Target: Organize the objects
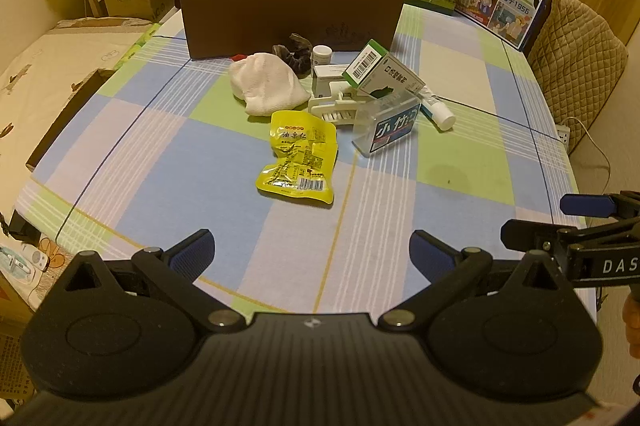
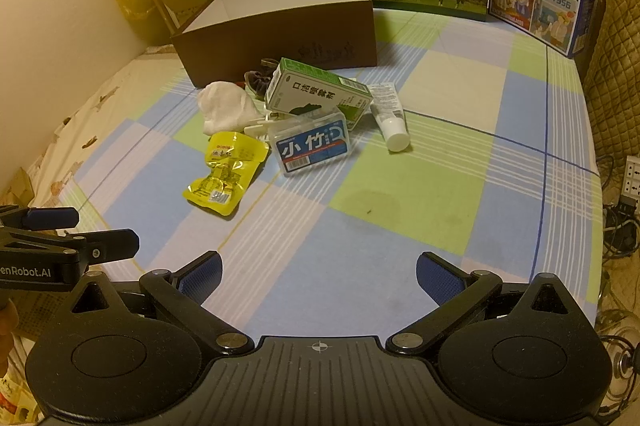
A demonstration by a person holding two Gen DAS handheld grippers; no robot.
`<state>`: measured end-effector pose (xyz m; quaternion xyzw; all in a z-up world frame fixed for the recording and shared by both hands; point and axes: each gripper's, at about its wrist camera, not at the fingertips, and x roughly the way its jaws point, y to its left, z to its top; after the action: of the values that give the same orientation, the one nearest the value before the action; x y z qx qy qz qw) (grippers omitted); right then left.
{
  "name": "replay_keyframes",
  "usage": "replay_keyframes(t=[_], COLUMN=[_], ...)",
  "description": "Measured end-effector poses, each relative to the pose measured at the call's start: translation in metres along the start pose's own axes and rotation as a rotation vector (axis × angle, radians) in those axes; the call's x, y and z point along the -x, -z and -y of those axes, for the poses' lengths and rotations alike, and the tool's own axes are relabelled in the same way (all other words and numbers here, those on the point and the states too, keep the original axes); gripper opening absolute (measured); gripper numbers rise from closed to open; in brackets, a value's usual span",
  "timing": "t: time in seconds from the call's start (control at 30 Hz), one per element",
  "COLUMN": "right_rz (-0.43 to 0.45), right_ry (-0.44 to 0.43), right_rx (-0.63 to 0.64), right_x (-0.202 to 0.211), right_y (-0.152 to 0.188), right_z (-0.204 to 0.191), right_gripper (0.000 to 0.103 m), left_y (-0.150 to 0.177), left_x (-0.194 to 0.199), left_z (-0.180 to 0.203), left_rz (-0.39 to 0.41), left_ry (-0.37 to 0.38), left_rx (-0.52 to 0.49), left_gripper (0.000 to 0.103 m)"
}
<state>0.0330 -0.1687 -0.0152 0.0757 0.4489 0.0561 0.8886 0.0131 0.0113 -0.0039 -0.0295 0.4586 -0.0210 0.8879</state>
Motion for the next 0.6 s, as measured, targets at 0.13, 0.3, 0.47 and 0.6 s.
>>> replay_keyframes(t=[0.13, 0.3, 0.47, 0.6], right_rz=[-0.002, -0.007, -0.009, -0.01], right_ry=[-0.002, -0.003, -0.005, -0.006], right_rx=[-0.002, -0.004, -0.006, -0.011], right_x=[-0.002, -0.004, -0.007, -0.01], right_y=[-0.002, -0.005, -0.008, -0.011], right_z=[0.002, 0.005, 0.008, 0.012], right_gripper=[0.101, 0.101, 0.101, 0.101], left_y=[0.0, -0.004, -0.009, -0.012], left_x=[0.0, -0.003, -0.007, -0.009], left_z=[0.0, 0.001, 0.002, 0.003], left_rz=[-0.001, -0.009, -0.014, -0.015], left_ry=[-0.007, -0.01, -0.013, -0.015], left_rx=[0.005, 0.008, 0.01, 0.008], left_gripper=[0.102, 0.102, 0.102, 0.102])
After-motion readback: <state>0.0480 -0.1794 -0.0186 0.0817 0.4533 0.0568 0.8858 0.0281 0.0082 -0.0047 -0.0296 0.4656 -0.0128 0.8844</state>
